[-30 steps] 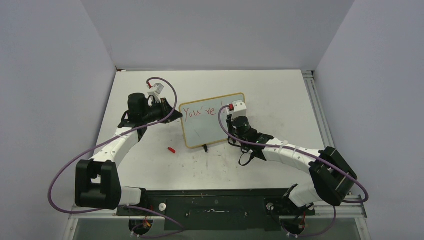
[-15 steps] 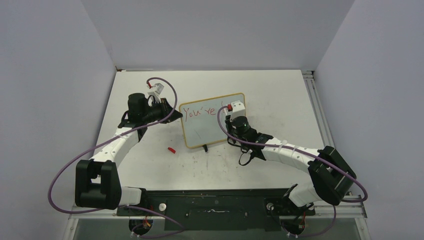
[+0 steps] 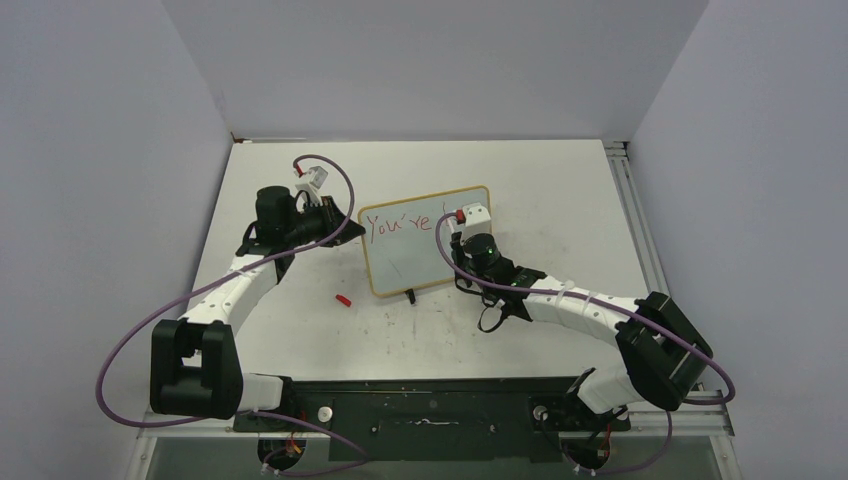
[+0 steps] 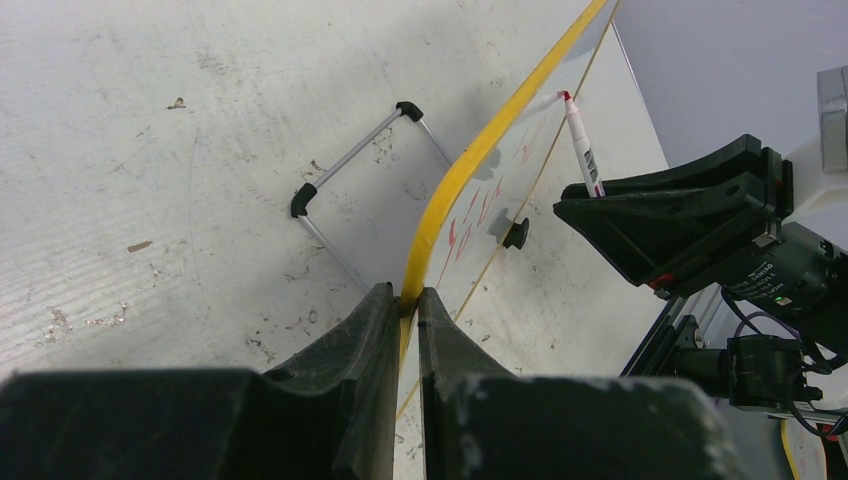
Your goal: Write a sentence on the whiteboard
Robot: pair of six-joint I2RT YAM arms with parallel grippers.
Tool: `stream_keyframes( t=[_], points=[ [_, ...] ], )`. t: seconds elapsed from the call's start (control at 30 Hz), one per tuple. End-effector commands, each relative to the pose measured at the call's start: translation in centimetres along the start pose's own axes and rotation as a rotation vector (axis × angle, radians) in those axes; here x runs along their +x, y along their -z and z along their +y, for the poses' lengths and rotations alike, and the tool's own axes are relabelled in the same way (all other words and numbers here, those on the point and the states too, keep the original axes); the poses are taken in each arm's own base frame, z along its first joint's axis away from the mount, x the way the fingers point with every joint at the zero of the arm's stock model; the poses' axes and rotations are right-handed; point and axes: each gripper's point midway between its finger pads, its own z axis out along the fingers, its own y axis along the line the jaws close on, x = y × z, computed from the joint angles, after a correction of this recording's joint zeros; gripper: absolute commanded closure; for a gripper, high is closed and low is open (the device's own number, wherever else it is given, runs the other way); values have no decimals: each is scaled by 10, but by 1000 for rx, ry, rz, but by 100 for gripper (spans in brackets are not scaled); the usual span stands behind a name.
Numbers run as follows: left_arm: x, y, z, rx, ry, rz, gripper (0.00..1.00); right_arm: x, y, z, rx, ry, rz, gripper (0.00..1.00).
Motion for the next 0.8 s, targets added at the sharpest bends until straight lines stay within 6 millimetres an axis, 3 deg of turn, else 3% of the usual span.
stream_keyframes(
  t=[0.0, 0.3, 0.77],
  points=[
    [-23, 9, -17, 39, -62, -68, 100, 10, -3, -4, 15, -12, 29, 95],
    [-22, 9, -17, 40, -62, -67, 100, 13, -2, -13, 55, -20, 35, 95],
    [-22, 8, -17, 41, -62, -66, 100, -16, -7, -16, 62, -2, -10, 95]
  ],
)
